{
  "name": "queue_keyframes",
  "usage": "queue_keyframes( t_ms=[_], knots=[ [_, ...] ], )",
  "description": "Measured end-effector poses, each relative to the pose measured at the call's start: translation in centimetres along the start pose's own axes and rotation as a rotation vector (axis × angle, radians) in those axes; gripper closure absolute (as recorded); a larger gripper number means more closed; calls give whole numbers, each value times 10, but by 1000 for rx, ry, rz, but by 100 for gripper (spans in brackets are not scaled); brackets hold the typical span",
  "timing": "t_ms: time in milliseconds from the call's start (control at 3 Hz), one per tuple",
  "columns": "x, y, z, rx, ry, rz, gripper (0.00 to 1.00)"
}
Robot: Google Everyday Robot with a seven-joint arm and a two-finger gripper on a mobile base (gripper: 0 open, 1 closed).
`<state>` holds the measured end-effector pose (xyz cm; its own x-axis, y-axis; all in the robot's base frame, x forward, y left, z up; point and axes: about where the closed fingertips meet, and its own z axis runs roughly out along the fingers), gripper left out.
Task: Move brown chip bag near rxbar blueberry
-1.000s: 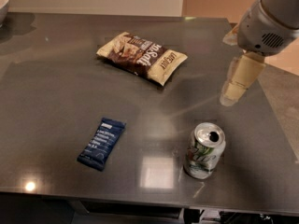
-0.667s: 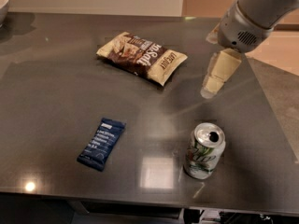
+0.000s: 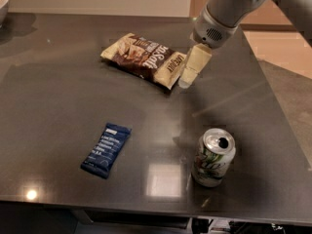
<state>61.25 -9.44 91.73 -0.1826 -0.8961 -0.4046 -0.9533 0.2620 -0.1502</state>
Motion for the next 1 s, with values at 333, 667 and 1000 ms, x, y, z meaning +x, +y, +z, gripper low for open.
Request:
queue_keyframes(
  t_ms=[333, 667, 1000],
  knots=[
    [-19, -27, 30, -5, 18, 28, 0],
    [-35, -48, 58, -10, 45, 45, 0],
    [-44, -64, 82, -27, 74, 69, 0]
  ],
)
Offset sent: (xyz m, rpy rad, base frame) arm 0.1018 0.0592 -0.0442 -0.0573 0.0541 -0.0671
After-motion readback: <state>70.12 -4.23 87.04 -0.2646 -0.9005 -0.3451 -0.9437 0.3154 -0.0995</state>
